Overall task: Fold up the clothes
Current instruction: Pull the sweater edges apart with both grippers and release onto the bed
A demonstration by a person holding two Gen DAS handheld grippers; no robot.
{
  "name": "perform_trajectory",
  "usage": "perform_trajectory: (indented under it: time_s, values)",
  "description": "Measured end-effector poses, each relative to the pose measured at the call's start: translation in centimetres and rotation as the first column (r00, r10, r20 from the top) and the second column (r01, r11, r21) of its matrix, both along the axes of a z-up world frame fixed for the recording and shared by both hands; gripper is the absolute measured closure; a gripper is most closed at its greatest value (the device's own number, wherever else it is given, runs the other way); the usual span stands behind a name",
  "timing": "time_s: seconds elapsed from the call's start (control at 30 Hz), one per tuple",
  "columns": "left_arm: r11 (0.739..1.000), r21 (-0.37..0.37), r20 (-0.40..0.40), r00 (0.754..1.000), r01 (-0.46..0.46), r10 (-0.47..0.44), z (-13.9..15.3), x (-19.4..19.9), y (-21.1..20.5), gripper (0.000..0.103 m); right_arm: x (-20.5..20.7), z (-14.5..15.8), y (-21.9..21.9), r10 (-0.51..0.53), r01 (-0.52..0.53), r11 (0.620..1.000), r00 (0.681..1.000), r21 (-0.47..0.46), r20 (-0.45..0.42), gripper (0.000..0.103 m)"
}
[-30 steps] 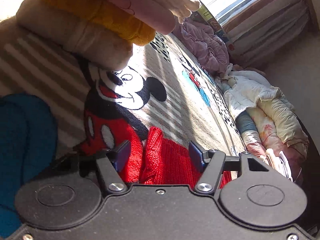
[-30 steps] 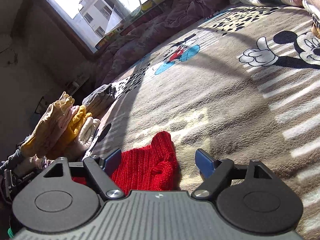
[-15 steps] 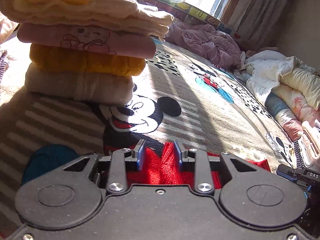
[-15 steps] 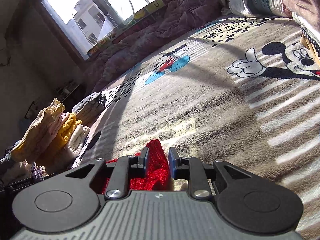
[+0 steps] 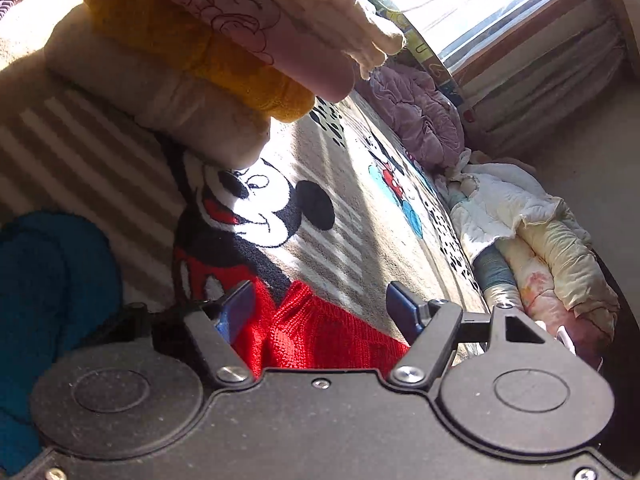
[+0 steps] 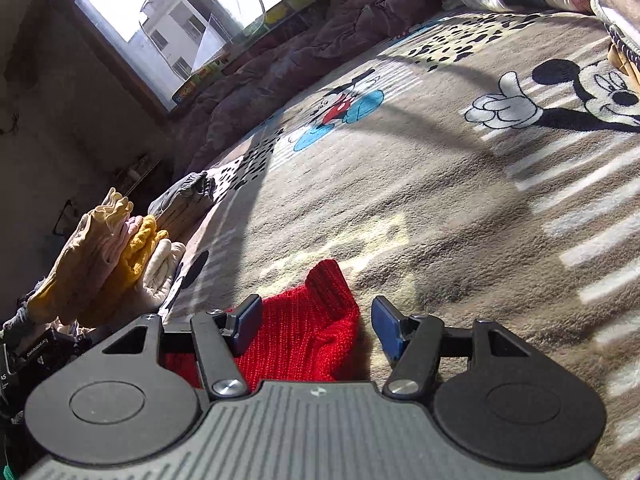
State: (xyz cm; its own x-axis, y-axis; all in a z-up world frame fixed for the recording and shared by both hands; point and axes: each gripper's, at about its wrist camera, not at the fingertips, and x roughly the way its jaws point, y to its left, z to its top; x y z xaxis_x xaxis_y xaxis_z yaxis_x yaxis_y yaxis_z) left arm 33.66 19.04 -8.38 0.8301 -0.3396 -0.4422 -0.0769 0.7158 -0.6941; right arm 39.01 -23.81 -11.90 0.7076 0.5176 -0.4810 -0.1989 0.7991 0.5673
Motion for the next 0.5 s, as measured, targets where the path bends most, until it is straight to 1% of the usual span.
perform_trajectory:
  time_s: [0.07, 0.1, 0.17, 0.23, 0.27, 0.3, 0.33, 0.4, 0.43, 0.47, 0.5]
  values:
    - [0.998, 0.059, 0.043, 0.998, 0.037, -0.04, 1.3, -1.0, -1.1, 0.032, -1.5, 1.8, 1.5, 0.059, -0.052, 0.994, 0.996, -0.1, 0.072, 0.042]
    - [0.995, 0.09, 0.052, 0.997, 0.053, -0.058, 1.8, -1.5, -1.8, 0.033, -2.3, 2.5, 2.3, 0.093, -0.079, 0.987, 0.991, -0.14, 0.1, 0.042]
    - [0.985, 0.151, 0.057, 0.994, 0.084, -0.094, 2.4, -2.6, -3.1, 0.033, -4.0, 3.1, 3.7, 0.159, -0.133, 0.973, 0.98, -0.191, 0.124, 0.042]
    - [0.966, 0.233, 0.029, 0.992, 0.115, -0.125, 2.2, -4.0, -4.7, 0.033, -6.4, 3.1, 5.4, 0.235, -0.19, 0.943, 0.962, -0.274, 0.14, 0.043]
    - [0.953, 0.276, 0.007, 0.991, 0.124, -0.131, 1.9, -4.7, -5.5, 0.033, -7.7, 2.8, 6.1, 0.268, -0.214, 0.924, 0.954, -0.316, 0.138, 0.043]
    - [0.935, 0.327, -0.013, 0.99, 0.136, -0.14, 1.6, -5.4, -6.4, 0.035, -8.9, 2.4, 6.7, 0.299, -0.237, 0.905, 0.945, -0.354, 0.131, 0.044]
    - [0.908, 0.388, -0.032, 0.987, 0.156, -0.156, 1.2, -6.1, -7.4, 0.035, -10.2, 1.9, 7.6, 0.333, -0.257, 0.876, 0.935, -0.409, 0.125, 0.045]
    - [0.841, 0.504, -0.068, 0.98, 0.194, -0.185, 0.3, -7.9, -9.3, 0.043, -12.5, 1.6, 9.5, 0.386, -0.261, 0.805, 0.913, -0.532, 0.136, 0.046]
    - [0.805, 0.555, -0.083, 0.977, 0.208, -0.195, -0.2, -8.9, -10.3, 0.043, -13.6, 1.8, 10.2, 0.407, -0.251, 0.775, 0.9, -0.58, 0.155, 0.047]
    - [0.762, 0.608, -0.092, 0.973, 0.225, -0.213, -0.7, -10.2, -11.3, 0.043, -14.7, 2.1, 10.9, 0.43, -0.238, 0.743, 0.886, -0.625, 0.174, 0.047]
    - [0.708, 0.665, -0.104, 0.967, 0.24, -0.231, -1.2, -11.4, -12.4, 0.043, -15.8, 2.2, 11.4, 0.446, -0.231, 0.72, 0.876, -0.654, 0.182, 0.047]
